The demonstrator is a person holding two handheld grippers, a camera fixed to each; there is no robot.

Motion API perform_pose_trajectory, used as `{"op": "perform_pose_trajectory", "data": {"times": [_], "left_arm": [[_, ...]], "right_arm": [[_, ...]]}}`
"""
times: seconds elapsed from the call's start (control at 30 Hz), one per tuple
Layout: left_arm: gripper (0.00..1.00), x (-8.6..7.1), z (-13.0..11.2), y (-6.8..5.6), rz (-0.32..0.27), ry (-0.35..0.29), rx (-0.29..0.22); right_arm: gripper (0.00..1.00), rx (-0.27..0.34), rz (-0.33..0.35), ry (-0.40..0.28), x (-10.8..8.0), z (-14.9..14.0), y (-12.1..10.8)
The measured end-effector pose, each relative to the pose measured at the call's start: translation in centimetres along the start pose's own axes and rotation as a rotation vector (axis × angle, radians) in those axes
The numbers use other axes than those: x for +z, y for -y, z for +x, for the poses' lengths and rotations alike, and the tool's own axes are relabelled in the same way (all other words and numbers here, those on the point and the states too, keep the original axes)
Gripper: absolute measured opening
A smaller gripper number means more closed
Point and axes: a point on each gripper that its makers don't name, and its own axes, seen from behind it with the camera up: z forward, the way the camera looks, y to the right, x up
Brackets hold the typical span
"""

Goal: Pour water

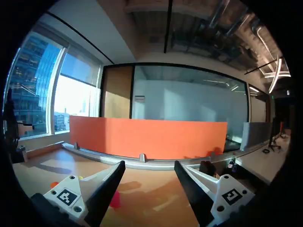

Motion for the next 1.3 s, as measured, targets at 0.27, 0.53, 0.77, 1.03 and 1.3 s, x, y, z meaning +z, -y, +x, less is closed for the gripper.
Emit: {"op": "perform_pose_trajectory", "data": {"times": [0.27,0.53,0.77,1.03,1.3], "left_arm": [[0.96,0.4,1.3,-0.7,-0.031,-0.001,-0.013],[0.96,0.6,0.1,-2.8,-0.126,0.029,-0.005],[0.96,0.3,0.1,-5.5,-0.252,0.032,0.003],[0.96,-0.2,0.1,-8.2,-0.381,0.024,0.018],[0.96,-0.7,-1.1,-10.4,-0.478,0.053,0.054]], "right_arm": [[1.0,0.02,0.022,-0.004,0.3,1.1,0.2],[1.0,0.035,0.117,0.008,0.3,0.8,1.5],[1.0,0.032,0.226,0.002,0.1,1.3,3.3],[1.0,-0.003,0.341,-0.015,-0.4,1.8,5.4],[1.0,-0.017,0.433,-0.001,-0.9,1.7,7.2]]}}
